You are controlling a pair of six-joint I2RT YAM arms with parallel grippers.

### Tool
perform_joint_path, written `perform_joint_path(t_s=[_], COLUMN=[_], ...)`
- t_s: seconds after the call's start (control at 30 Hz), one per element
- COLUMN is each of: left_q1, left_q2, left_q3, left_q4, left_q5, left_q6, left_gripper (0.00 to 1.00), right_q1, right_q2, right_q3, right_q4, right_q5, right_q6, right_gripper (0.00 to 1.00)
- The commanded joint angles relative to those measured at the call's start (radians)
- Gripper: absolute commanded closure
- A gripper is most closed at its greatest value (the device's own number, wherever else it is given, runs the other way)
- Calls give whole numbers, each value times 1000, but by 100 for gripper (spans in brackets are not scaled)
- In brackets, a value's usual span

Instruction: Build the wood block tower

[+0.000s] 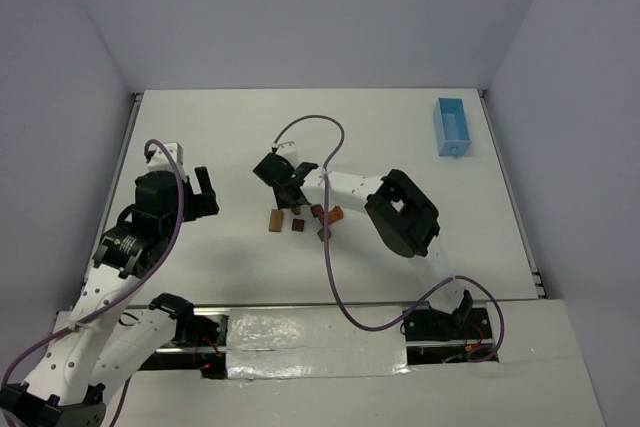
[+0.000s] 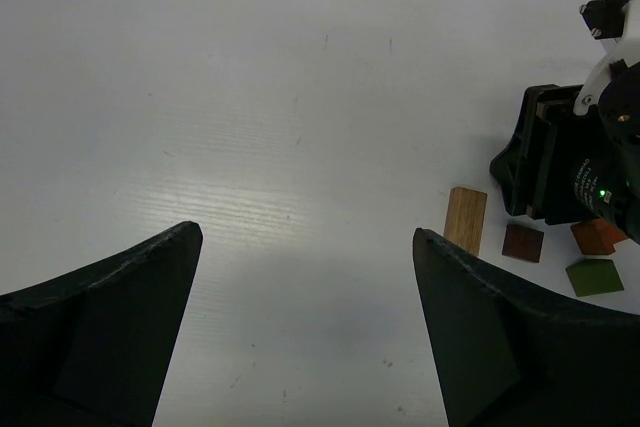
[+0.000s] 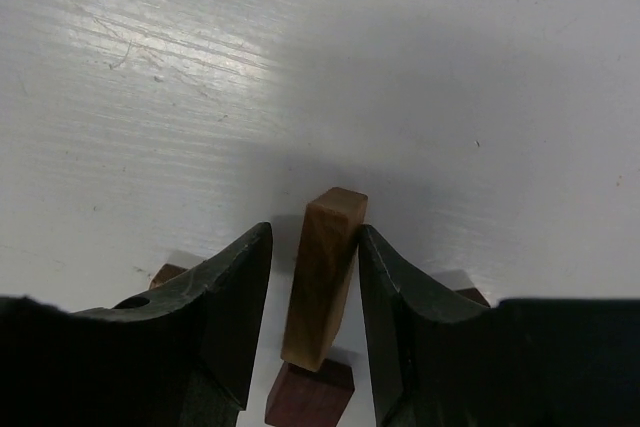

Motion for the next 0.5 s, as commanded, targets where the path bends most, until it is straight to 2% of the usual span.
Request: perform_joint_path(t_s=[0.0, 0.07, 0.1, 0.23, 0.37, 0.4, 0.47], left_q1=[0, 0, 1, 0, 0, 0, 0], left_q2=[-12, -14, -15, -9, -12, -11, -9], left_q3=[2, 2, 4, 2, 2, 2, 2], left_q4=[33, 34, 36, 36, 36, 37, 37], left_q5=[7, 9, 10, 15, 15, 15, 16], left_q6=[14, 14, 14, 16, 16, 18, 16], left_gripper=[0, 1, 1, 0, 1, 0, 1], right_q1=[-23, -24, -21, -23, -32, -33, -32], right_q2=[22, 19, 16, -1, -35, -53, -70], right_q3=[21, 22, 21, 4, -19, -21, -19], right_q4=[-10, -11, -11, -2, 18, 21, 29], right_q5=[-30, -29, -26, -4, -6, -7, -14], right_q6=[20, 15, 12, -15, -54, -61, -96], right_gripper=[53, 50, 44, 46, 65, 79, 83])
